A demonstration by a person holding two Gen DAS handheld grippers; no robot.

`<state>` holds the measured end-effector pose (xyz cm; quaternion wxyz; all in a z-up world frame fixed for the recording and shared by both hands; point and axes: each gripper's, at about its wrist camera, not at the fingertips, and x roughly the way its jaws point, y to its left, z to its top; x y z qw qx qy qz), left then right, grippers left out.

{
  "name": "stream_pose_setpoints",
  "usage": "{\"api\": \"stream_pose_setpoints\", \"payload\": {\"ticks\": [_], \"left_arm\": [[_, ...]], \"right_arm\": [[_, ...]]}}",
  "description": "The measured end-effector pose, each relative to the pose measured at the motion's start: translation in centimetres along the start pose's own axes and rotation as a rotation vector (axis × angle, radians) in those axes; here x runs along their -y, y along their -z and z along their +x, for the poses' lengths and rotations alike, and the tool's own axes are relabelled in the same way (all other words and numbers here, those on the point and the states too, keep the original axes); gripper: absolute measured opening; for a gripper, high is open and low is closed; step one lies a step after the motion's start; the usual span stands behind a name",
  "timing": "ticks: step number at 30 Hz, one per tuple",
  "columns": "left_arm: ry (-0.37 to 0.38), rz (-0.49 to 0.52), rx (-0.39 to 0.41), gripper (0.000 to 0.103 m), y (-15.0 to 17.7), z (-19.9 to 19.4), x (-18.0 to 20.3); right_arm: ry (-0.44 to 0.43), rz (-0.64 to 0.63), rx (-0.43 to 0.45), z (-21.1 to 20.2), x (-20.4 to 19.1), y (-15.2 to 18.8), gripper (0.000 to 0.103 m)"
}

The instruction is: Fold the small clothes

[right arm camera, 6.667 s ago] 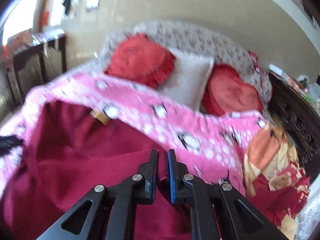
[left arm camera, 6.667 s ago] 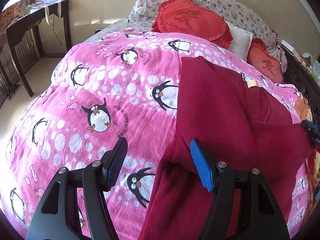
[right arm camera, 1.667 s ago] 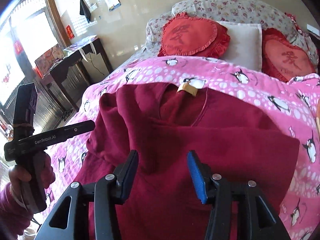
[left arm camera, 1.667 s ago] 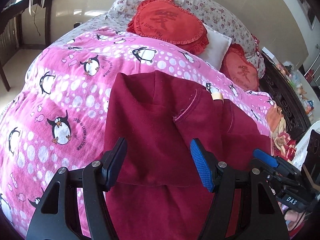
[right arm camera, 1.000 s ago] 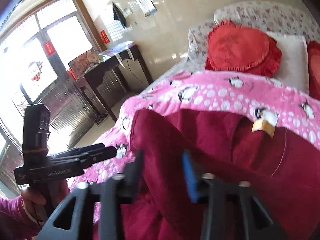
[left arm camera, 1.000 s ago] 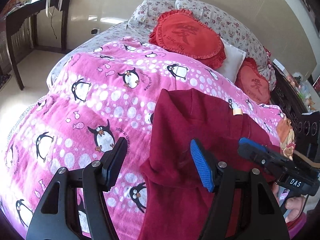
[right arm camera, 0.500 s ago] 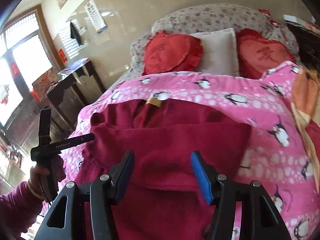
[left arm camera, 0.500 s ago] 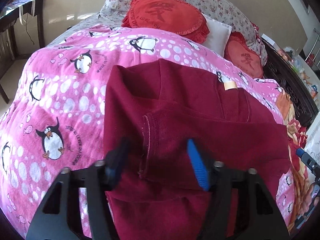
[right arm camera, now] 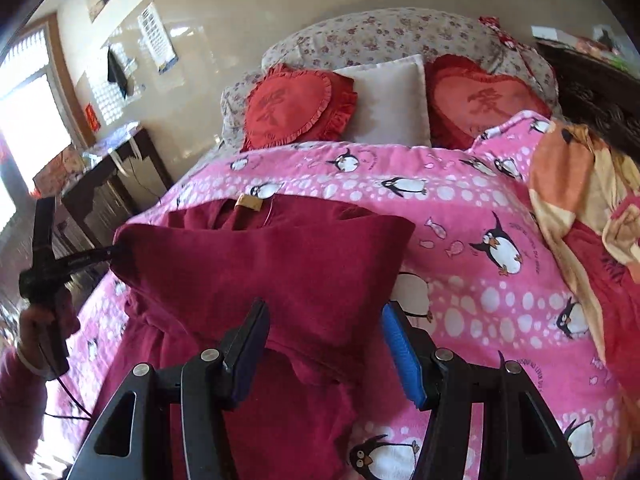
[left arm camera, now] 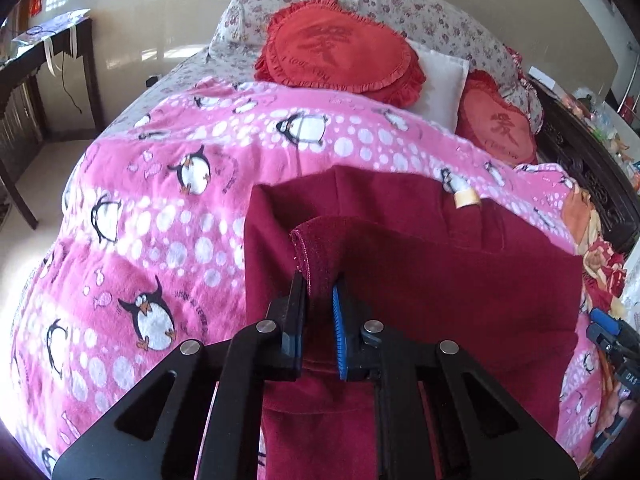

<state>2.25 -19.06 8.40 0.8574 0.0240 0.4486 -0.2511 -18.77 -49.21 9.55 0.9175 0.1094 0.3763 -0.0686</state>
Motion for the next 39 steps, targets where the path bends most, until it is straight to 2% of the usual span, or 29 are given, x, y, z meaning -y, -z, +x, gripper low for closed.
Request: {"api": "stream_pose_setpoints", "payload": {"ticks": [1,3,4,6,8,10,12,15,17,20,23,24,28,31,32,34,35,37,38,39], "left_arm": [[-0.018,0.000,-0.017,0.011,0.5,0.7,-0.1],[-0.027,-0.006,-0.029,0.011,1.2,1.3,-0.5],[-0.018,-0.014,-0.027,0.011,1.4,1.3,-0.8],[-0.005,-0.017,-0.024,0.011,1.4,1.3,-0.9],[-0.010,-0.002,-0.024,0.011,1.1,1.3,-0.7],[-0.009,0.004,-0.021,0.011,1.0,1.1,-0.5],[-0.009,-0.003,-0.018,0.011,1.0,1.1,-0.4],[-0.019,-0.017,-0.027,0.011,1.2,1.3,-0.5],[-0.020,-0.025,-0.033,0.011,1.3,1.3,-0.7],[-0.010,-0.009,-0.026,0.011,1.4,0.8,-0.6],[-0.030,0.034,-0.019,0.011,1.7,0.8,-0.2],[-0.038,0.041,-0.020,0.011,1.7,1.0,-0.1],[-0.035,0.021,-0.021,0.011,1.7,1.5,-0.1],[-0.035,0.009,-0.020,0.011,1.8,1.8,-0.1],[-0.036,0.010,-0.023,0.011,1.8,1.8,-0.1],[-0.036,0.016,-0.023,0.011,1.8,1.9,0.0],[-0.039,0.021,-0.024,0.011,1.8,2.0,0.0],[-0.037,0.021,-0.028,0.011,1.7,2.2,0.1],[-0.031,0.018,-0.028,0.011,1.6,2.2,0.1],[-0.023,0.014,-0.022,0.011,1.5,2.0,0.1]], "right_arm": [[0.027,-0.052,-0.026,0.9,-0.8,0.5,0.055],[0.105,-0.154,-0.157,3.1,-1.9,2.4,0.042],[0.115,-0.171,-0.199,3.5,-1.9,3.3,0.041],[0.116,-0.197,-0.215,2.5,-1.7,5.1,0.041],[0.086,-0.150,-0.237,1.5,-0.6,5.4,0.041],[0.049,-0.083,-0.194,-0.2,0.5,4.6,0.041],[0.020,-0.022,-0.096,-1.8,1.1,3.2,0.041],[0.024,0.043,-0.003,-1.7,1.1,1.7,0.041],[0.062,0.040,-0.028,-0.2,0.4,1.4,0.041],[0.147,-0.052,-0.178,2.4,-0.7,3.9,0.041],[0.156,-0.049,-0.235,2.1,-0.2,5.8,0.041],[0.157,-0.030,-0.228,1.6,0.2,5.8,0.041],[0.100,0.089,-0.077,-0.9,2.0,3.1,0.041],[0.073,0.202,0.005,-0.6,2.9,0.6,0.067],[0.057,0.232,-0.011,0.2,3.2,-0.1,0.071],[-0.021,0.283,-0.033,1.5,3.8,-0.8,0.071],[-0.048,0.297,-0.032,2.2,4.0,-1.4,0.070],[-0.037,0.271,-0.052,3.6,3.8,-2.3,0.042],[-0.007,0.239,-0.062,4.1,3.8,-2.6,0.020],[-0.004,0.224,-0.046,3.9,3.8,-3.1,0.016]]}}
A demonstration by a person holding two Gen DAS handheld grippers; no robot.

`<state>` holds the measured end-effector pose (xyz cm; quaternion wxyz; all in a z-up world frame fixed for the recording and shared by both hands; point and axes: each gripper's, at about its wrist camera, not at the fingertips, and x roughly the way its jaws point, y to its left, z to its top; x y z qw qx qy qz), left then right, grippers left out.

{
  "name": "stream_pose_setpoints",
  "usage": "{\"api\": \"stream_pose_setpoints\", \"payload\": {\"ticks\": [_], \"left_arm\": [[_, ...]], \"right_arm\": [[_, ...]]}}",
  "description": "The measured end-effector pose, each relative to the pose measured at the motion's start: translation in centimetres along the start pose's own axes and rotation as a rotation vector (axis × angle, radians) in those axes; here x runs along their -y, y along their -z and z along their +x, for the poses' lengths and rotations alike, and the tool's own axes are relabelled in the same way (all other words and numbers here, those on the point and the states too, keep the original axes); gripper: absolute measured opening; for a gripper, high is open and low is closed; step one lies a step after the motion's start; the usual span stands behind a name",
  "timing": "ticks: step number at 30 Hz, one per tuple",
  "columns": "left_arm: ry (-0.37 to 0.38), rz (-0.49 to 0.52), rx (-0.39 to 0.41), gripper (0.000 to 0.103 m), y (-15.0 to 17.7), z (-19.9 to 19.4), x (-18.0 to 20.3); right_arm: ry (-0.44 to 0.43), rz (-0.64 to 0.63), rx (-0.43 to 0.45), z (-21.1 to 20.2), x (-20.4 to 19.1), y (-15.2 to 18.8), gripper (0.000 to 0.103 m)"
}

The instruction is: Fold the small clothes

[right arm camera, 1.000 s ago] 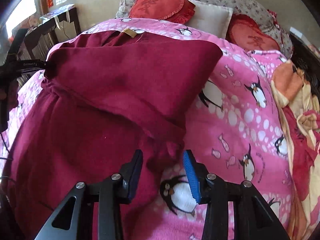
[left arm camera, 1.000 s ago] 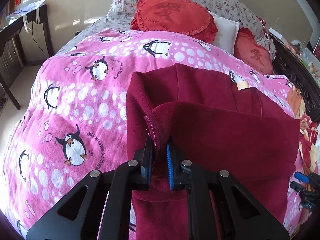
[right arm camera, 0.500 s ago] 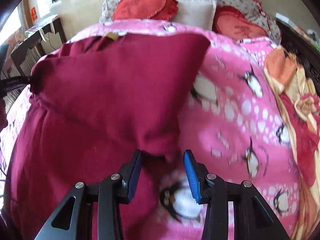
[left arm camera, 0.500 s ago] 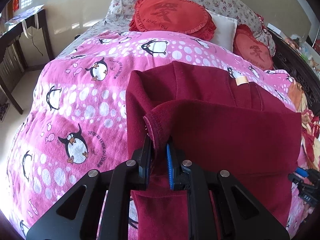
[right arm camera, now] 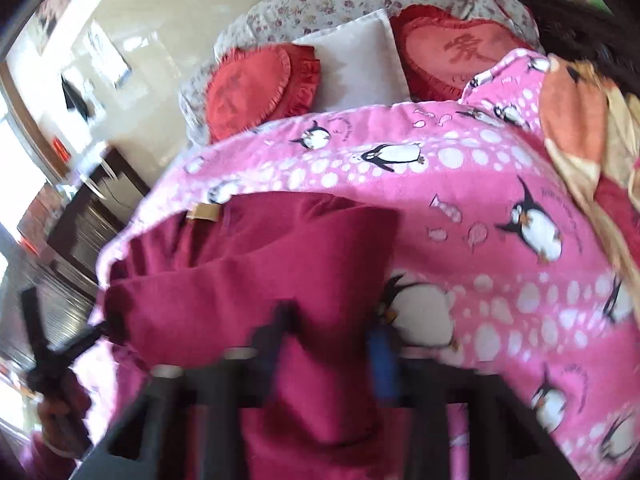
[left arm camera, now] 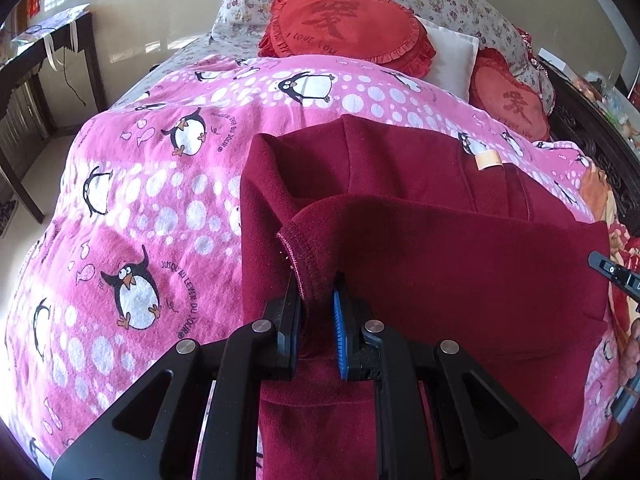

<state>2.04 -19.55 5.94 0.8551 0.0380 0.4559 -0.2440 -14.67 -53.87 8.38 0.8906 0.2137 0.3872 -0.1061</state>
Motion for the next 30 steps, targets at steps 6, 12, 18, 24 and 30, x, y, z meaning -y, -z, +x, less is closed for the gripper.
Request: {"api": "stream_pose_setpoints", "payload": {"ticks": [6,12,18,24,30], "left_arm": [[0.002,-0.006,-0.032,0.021,0.5,1.7,0.0],[0.001,-0.003,-0.023,0.021,0.6,0.9,-0.4],[-0.013,-0.012,-0.035,0.021,0.9,0.9,-0.4],[-0.029,-0.010,-0.045,0.026,1.5,-2.1,-0.5],[-0.020,-0.036,0.009,0.061,3.7,-6.1,-1.4]], "right_arm": [[0.138,-0.042,0.054,1.2,0.8,-0.4,0.010],[0.067,0.003,0.108,-3.6,0.7,0.9,0.021],[0.170,-0.205,-0.059,-2.1,-2.5,6.7,0.021],[0.189,-0.148,-0.069,-2.4,-1.2,7.8,0.021],[0.189,-0.143,-0.065,-2.9,-1.4,8.5,0.024]]}}
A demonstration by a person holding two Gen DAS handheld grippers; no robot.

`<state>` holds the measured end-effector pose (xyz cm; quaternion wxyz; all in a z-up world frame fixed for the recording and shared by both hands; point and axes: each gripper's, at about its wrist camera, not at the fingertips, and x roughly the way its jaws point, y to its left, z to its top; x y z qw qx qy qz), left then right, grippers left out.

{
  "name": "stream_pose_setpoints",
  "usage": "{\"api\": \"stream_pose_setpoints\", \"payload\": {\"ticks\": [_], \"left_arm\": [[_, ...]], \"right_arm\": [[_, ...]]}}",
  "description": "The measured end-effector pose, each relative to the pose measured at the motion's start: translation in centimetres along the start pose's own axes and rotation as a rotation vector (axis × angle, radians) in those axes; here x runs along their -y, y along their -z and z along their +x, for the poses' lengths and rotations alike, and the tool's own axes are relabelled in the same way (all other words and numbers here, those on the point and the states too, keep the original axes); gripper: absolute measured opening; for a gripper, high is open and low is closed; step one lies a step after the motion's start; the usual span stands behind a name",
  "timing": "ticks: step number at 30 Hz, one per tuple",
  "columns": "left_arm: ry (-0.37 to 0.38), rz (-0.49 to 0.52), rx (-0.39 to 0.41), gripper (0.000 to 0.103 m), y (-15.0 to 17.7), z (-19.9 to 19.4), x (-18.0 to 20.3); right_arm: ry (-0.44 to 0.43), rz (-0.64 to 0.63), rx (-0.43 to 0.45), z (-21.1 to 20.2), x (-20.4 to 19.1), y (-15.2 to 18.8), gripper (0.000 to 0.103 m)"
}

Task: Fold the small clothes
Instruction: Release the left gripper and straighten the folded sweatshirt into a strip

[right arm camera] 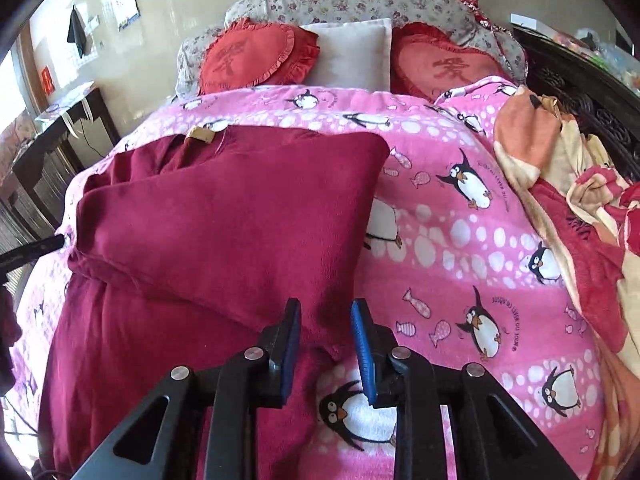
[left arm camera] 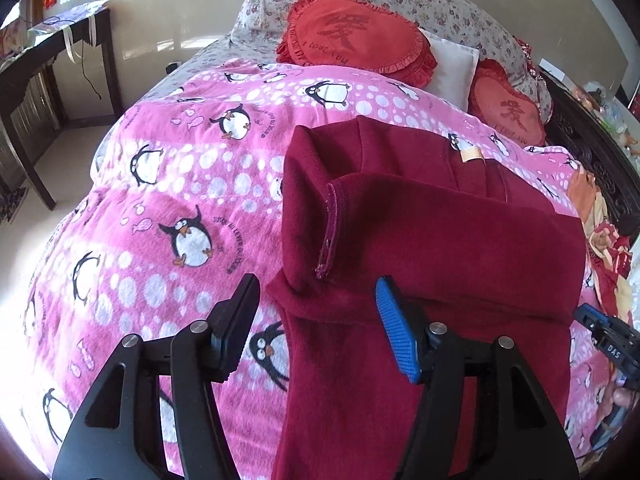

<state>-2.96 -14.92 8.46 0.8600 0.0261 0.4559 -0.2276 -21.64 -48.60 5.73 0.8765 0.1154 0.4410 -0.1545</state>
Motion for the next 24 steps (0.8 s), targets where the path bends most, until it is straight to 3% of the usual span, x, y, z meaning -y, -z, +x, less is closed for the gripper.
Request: {"api": "stream_pose_setpoints", "payload": {"ticks": [3,5,7,13,16,19,24], "left_arm": [[-0.012,-0.016,-0.013,0.061,1.4,-1.0,-0.4],[-0.019,-0.018,-0.022,0.061,2.4,-1.7,-0.6],[-0.023,-0.010,-0.018,0.061,3.3,-2.6,-0.5],[-0.026,0.007,-0.021,0.061,5.8,-4.4,-0.5],[-0.015,0.017,-0.029,0.061,7.0,-5.0,-0.3],[-0.001,0.026,-0.037,0.061,8.3,-5.5,-0.2],[0.000,0.026,-0.071,0.061,10.4,-5.6,-0.5]], "right_arm": [[0.051,-0.015,-0.045,2.0,-0.2,0.1,0.027],[0.030,0.021,-0.058,2.1,0.4,0.0,0.031],[-0.008,0.069,-0.057,0.9,1.0,0.1,0.031],[-0.088,0.042,-0.036,-4.6,0.2,1.7,0.035],[-0.152,0.062,-0.048,-7.2,-0.1,3.2,0.046],[-0.218,0.069,-0.078,-9.1,-0.7,4.9,0.048],[-0.222,0.017,-0.121,-10.0,-1.9,8.5,0.048]]}}
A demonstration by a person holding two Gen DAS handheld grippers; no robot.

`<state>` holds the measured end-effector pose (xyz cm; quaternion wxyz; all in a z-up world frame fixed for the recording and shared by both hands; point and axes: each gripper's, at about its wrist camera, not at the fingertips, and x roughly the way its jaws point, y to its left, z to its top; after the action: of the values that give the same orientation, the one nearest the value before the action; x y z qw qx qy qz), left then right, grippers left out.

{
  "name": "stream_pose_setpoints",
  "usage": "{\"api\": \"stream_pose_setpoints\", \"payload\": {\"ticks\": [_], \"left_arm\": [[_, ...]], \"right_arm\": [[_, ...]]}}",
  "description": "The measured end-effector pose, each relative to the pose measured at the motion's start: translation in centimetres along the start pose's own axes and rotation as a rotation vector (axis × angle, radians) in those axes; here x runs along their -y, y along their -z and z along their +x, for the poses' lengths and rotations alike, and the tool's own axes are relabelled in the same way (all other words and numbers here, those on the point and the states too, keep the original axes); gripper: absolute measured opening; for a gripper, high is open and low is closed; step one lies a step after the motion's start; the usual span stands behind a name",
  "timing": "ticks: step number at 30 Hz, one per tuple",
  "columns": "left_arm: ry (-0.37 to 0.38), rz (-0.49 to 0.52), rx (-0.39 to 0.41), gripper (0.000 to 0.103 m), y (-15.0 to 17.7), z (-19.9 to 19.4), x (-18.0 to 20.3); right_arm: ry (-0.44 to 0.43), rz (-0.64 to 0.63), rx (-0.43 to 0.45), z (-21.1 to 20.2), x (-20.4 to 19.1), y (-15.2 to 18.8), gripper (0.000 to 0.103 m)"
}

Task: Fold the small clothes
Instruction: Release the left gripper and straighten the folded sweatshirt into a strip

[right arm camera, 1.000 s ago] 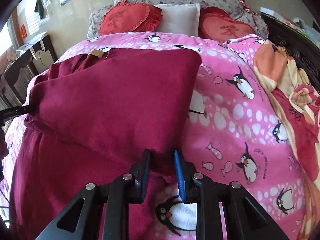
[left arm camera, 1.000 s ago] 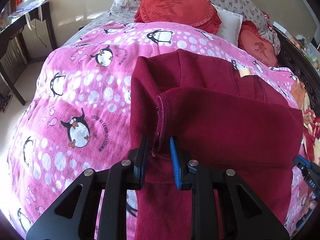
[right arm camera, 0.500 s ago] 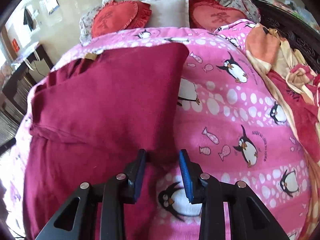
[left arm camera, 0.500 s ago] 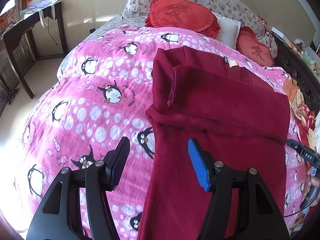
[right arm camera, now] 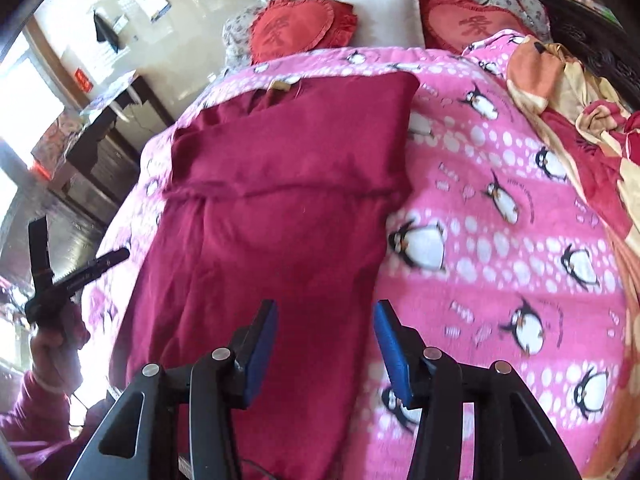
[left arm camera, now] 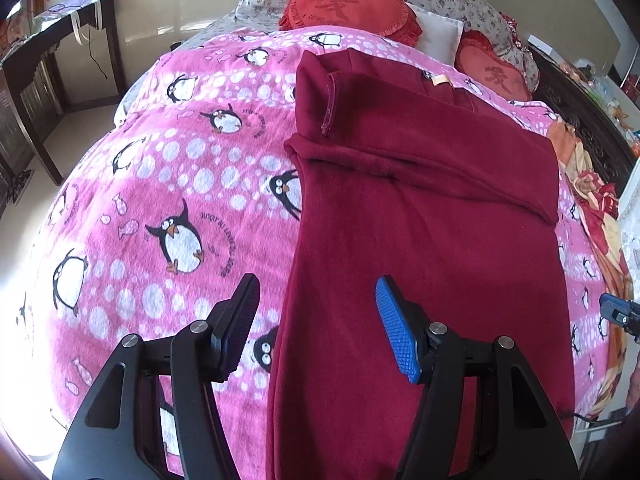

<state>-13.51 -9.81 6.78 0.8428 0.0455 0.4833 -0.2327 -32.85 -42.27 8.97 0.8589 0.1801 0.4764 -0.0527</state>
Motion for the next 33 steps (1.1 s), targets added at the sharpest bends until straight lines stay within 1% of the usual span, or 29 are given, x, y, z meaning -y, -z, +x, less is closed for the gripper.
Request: {"api": "stream_pose_setpoints", "payload": {"ticks": [3,6,8,13,17,20,24,26,31,33], "left_arm": [[-0.011,-0.002,-0.016,0.061,0.9,0.2,-0.3],[-0.005,-0.029,-0.033,0.061,1.7,0.3,-0.8],[0.002,-0.039,-0.045,0.061,2.3,0.3,-1.1],[0.026,-0.047,-0.081,0.061,3.7,0.0,-2.0],[0.060,-0.093,-0.122,0.061,4.7,-0.3,-3.2],[0.084,-0.119,-0.148,0.061,5.5,-0.7,-3.8],[0.107,-0.106,-0.177,0.061,6.7,-1.4,-3.8],[0.128,-0.098,-0.204,0.061,7.5,-1.6,-3.5],[0.152,-0.077,-0.246,0.061,9.1,-1.8,-2.9],[0.157,-0.080,-0.255,0.061,9.6,-1.9,-2.9]], "right_arm": [[-0.002,0.000,-0.016,0.8,-0.3,1.7,0.048],[-0.012,0.019,-0.035,1.8,-0.4,2.6,0.048],[0.004,0.016,-0.044,2.5,-0.5,3.1,0.048],[0.000,0.023,-0.079,3.4,-0.5,4.2,0.048],[0.005,0.044,-0.085,3.2,0.1,4.9,0.048],[-0.010,0.077,-0.100,3.0,0.9,5.4,0.048],[-0.030,0.088,-0.122,2.7,1.3,6.5,0.049],[-0.039,0.096,-0.134,2.6,1.4,7.1,0.049],[-0.098,0.124,-0.144,1.8,1.6,8.8,0.052],[-0.150,0.151,-0.156,1.5,1.7,9.6,0.054]]}}
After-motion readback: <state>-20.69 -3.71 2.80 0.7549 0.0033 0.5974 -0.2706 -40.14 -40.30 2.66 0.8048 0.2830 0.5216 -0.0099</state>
